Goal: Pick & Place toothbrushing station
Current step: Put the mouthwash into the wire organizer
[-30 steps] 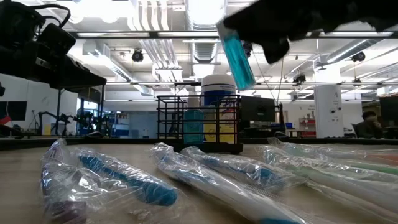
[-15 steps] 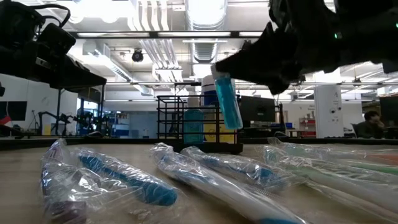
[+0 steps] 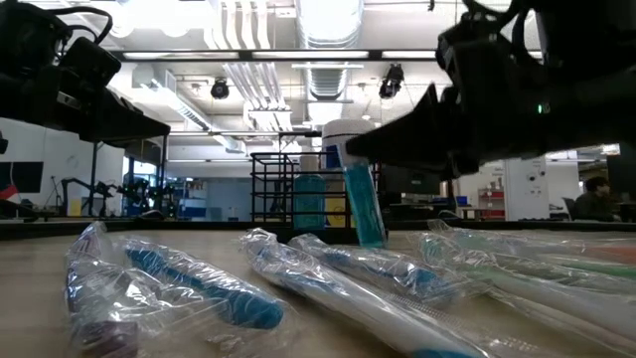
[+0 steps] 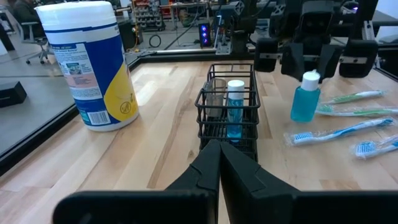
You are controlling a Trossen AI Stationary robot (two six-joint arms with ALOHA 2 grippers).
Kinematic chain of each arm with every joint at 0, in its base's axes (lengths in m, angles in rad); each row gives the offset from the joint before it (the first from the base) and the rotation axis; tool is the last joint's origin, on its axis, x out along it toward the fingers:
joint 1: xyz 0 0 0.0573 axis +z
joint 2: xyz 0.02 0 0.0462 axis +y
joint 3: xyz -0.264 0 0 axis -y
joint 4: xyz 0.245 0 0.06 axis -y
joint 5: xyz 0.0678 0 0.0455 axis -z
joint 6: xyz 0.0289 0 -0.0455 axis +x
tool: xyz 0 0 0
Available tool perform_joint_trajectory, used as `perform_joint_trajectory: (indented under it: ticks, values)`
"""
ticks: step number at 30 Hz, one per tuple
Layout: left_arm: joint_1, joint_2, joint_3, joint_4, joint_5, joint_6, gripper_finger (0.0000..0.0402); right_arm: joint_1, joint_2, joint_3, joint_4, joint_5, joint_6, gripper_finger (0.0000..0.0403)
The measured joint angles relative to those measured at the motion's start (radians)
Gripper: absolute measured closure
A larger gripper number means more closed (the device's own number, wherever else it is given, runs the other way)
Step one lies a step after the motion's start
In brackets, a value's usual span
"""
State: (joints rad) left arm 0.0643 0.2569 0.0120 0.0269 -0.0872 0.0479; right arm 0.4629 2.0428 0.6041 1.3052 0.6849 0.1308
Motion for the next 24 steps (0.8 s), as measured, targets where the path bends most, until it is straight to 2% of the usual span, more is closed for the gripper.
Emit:
perform_joint_trajectory:
  ticks: [7,10,17,21,24]
  values:
    - [0.000,0.000,0.000,0.000,0.000,0.000,0.0390,0.011,0.059,-0.020,0.108,0.041,0.008,0.0333]
    - [0.000,0.000,0.000,0.000,0.000,0.000,0.0390,0.020,0.089,-0.026,0.126,0.059,0.018,0.0366]
    - [0.000,0.000,0.000,0.000,0.000,0.000,0.0390,0.029,0.150,-0.025,0.216,0.060,0.005,0.0397]
    - [0.000,0.000,0.000,-0.001,0.000,0.000,0.0390,0.029,0.121,-0.026,0.246,0.059,-0.042,0.0397]
    - [0.000,0.000,0.000,0.000,0.000,0.000,0.0390,0.029,0.048,-0.031,0.176,0.044,-0.073,0.0396]
